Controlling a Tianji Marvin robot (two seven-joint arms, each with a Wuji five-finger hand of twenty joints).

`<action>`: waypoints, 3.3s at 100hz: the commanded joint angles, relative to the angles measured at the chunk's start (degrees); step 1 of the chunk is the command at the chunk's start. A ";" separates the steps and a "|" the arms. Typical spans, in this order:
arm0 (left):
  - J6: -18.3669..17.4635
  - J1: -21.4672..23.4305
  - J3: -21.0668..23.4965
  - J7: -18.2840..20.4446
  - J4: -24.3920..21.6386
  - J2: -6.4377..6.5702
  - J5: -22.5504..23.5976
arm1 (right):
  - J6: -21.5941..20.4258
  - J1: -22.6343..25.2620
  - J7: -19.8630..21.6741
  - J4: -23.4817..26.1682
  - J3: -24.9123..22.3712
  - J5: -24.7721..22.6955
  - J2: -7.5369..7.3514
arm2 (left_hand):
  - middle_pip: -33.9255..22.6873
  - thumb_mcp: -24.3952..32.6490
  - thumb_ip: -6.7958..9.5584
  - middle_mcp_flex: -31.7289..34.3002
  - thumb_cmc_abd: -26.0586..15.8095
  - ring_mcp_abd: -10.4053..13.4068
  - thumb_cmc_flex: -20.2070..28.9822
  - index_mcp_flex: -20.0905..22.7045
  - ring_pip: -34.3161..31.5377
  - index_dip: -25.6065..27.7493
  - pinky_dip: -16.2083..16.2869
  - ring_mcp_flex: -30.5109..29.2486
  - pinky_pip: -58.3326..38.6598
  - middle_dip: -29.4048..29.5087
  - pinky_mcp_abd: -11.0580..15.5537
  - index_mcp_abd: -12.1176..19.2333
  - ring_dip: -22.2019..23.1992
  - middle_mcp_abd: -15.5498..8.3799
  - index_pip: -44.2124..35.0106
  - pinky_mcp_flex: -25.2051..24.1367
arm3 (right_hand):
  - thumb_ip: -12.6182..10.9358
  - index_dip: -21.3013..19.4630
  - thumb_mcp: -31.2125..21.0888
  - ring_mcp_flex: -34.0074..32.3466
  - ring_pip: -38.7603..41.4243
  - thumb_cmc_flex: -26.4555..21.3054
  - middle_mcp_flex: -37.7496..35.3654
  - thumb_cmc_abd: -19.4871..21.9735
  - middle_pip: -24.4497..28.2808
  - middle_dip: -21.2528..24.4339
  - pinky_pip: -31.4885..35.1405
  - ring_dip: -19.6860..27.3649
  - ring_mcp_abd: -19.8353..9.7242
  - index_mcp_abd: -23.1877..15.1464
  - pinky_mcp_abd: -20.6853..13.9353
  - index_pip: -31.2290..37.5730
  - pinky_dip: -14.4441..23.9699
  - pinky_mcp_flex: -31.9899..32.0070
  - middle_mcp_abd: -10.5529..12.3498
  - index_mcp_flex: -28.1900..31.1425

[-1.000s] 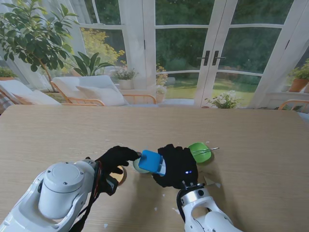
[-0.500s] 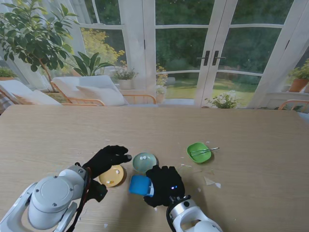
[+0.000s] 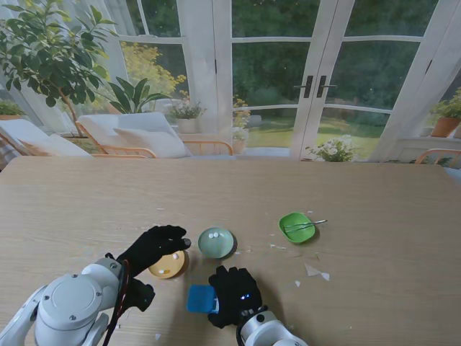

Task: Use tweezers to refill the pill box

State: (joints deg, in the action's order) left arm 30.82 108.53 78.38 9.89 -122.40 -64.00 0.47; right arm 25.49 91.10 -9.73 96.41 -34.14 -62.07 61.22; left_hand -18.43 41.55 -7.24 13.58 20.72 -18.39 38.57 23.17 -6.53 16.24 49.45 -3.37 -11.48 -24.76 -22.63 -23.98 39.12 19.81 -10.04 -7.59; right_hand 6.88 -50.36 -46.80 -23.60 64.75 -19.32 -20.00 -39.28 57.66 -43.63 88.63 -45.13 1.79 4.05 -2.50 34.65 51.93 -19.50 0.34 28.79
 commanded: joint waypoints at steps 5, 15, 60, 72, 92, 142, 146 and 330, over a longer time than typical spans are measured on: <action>0.15 0.09 -0.10 0.54 0.05 -0.28 -0.73 | 0.28 -0.97 0.77 -1.36 1.13 0.36 0.75 | -0.06 -0.23 1.90 -0.65 -0.43 1.21 0.25 1.07 0.61 -0.97 -0.44 1.10 1.05 -0.32 1.46 0.29 0.78 -1.37 1.36 -0.07 | -3.89 -4.24 -7.38 0.09 1.22 -2.51 1.95 7.14 2.92 -2.89 3.36 -5.01 -1.28 -7.19 -3.40 8.03 2.79 -1.19 1.53 2.71; 0.27 -0.14 -0.10 0.82 0.20 -0.23 -1.01 | 0.48 -1.75 0.81 -2.25 1.93 0.71 0.81 | -0.06 -0.40 1.88 -0.64 -0.48 1.24 0.30 1.55 0.59 -1.14 -0.51 1.10 0.88 -0.36 1.53 0.17 0.85 -1.40 2.35 -0.08 | -3.86 -4.02 -7.32 0.04 2.58 -1.80 2.96 6.83 5.23 -4.64 4.50 -8.38 -1.79 -6.62 -4.44 7.81 4.16 -1.98 1.37 1.73; 0.69 -0.82 -0.37 0.62 0.66 -0.32 -1.08 | -0.07 -2.44 5.30 -1.08 2.69 0.25 -0.13 | -0.05 -0.18 1.90 -0.76 -0.29 1.34 0.40 3.04 0.67 -0.62 -0.78 1.26 0.55 -0.49 1.58 0.10 0.89 -1.41 6.04 -0.18 | -2.26 12.32 8.27 -0.56 4.36 1.38 6.77 6.67 11.97 -13.83 6.10 -24.75 -5.42 1.09 -6.85 -14.68 10.04 -3.07 5.48 -10.23; 0.78 -0.87 -0.29 0.65 0.67 -0.31 -1.04 | -0.07 -2.32 6.39 -0.42 2.54 -0.19 -0.38 | -0.06 -0.14 1.89 -0.81 -0.20 1.41 0.38 3.04 0.68 -0.38 -0.83 1.33 0.53 -0.51 1.58 0.11 0.89 -1.41 6.24 -0.18 | -2.35 16.58 7.85 -0.54 4.34 6.44 7.51 4.37 12.20 -14.54 6.20 -26.04 -5.86 3.65 -7.09 -20.34 10.81 -3.09 5.97 -12.43; 0.69 -0.87 -0.19 0.68 0.73 -0.28 -0.67 | -0.60 -1.15 6.77 0.96 1.24 -0.82 -0.55 | -0.08 -0.04 1.89 -1.15 -0.18 1.57 0.31 2.75 0.73 -0.15 -1.02 1.53 0.62 -0.55 1.70 0.16 0.86 -1.59 6.53 -0.17 | -1.08 19.44 6.52 -0.23 4.23 11.17 7.95 5.18 11.99 -14.54 6.16 -26.44 -5.64 5.48 -7.03 -23.29 11.17 -2.80 5.69 -13.24; -3.08 0.09 -0.44 0.42 1.67 0.18 5.34 | -7.27 11.44 7.24 14.13 -15.65 -1.00 -0.36 | 1.23 -1.61 2.15 -1.01 -1.47 1.44 0.22 4.58 1.10 1.52 -3.55 2.16 2.07 0.57 1.66 5.25 0.24 -3.28 5.75 0.18 | -3.60 15.00 10.53 5.03 -11.63 2.98 7.18 13.32 -8.61 7.31 -13.86 6.83 0.01 -6.00 4.68 -15.90 -0.59 6.46 1.86 -6.40; -3.69 0.30 -0.41 0.45 1.70 0.26 6.18 | -7.49 12.36 7.88 15.57 -17.31 -1.15 -0.34 | 1.78 -1.79 2.25 -0.76 -1.51 1.41 0.26 4.93 1.21 1.53 -4.16 2.15 2.34 1.22 1.58 5.90 -0.09 -3.61 5.73 0.25 | -3.94 14.65 11.17 4.68 -15.40 1.97 6.55 14.23 -11.01 10.37 -17.52 9.95 0.71 -6.10 6.17 -16.11 -2.47 6.81 1.33 -6.07; -5.05 -2.88 -3.21 0.62 5.22 0.72 12.03 | -12.15 -4.43 18.77 -9.23 -37.55 6.47 -1.05 | 0.66 -3.62 2.51 -1.57 -2.79 2.62 1.48 0.02 1.44 1.62 -11.84 3.28 3.72 2.08 2.14 18.93 -2.61 -6.17 -12.01 0.83 | -5.78 -0.03 10.43 -7.53 -18.54 -4.96 -5.81 11.67 -5.33 12.04 -20.12 13.66 3.75 -28.79 8.51 -13.49 -9.01 -0.62 4.88 -5.56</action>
State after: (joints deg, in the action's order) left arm 25.39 105.68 75.33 9.69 -117.07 -63.14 12.51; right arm 13.41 86.82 7.19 87.42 -71.77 -56.03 59.94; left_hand -16.62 38.67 -6.62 12.76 19.34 -17.08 38.83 22.40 -5.95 17.58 37.89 -1.78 -9.17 -21.81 -22.54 -7.48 36.99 16.11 -20.78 -6.86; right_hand -1.65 -49.85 -36.83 -29.38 44.32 -25.18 -25.44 -25.94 50.25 -29.93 65.12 -30.22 5.35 -21.75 7.15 21.81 40.72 -19.48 3.77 22.99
